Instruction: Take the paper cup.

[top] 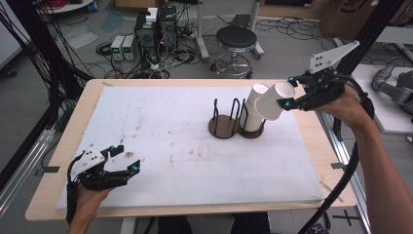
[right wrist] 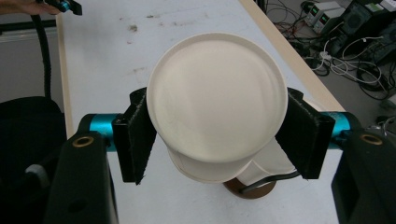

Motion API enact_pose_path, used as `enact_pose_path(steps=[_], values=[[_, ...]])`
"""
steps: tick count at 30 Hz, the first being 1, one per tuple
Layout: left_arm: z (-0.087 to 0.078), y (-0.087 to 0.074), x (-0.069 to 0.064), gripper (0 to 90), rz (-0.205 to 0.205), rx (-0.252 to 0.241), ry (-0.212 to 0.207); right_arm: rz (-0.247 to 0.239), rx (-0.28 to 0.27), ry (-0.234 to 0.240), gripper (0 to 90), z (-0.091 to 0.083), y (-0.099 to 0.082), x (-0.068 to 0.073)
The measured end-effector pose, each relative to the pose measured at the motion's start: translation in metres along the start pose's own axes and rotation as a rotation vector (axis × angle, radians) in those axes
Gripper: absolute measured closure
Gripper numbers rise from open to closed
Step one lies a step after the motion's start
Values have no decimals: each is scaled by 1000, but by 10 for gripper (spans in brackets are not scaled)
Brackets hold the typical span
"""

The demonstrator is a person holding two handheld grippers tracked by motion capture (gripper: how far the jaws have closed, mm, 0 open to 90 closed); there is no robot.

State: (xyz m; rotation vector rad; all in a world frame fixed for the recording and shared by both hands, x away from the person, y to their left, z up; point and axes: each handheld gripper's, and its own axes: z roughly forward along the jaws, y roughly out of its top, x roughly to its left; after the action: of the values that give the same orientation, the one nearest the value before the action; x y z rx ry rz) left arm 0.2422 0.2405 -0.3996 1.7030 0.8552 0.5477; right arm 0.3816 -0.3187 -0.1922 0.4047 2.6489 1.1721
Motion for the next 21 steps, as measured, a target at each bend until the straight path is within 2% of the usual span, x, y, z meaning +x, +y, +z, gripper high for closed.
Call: enact_pose_path(steps=[11,21], values=[[-2,1,-3,196,1,-4,-3,-7,-33,10,342,5,-10,21],[-2,1,-5,196,4,-6,-6,25,-55,37,342,24,-29,33]])
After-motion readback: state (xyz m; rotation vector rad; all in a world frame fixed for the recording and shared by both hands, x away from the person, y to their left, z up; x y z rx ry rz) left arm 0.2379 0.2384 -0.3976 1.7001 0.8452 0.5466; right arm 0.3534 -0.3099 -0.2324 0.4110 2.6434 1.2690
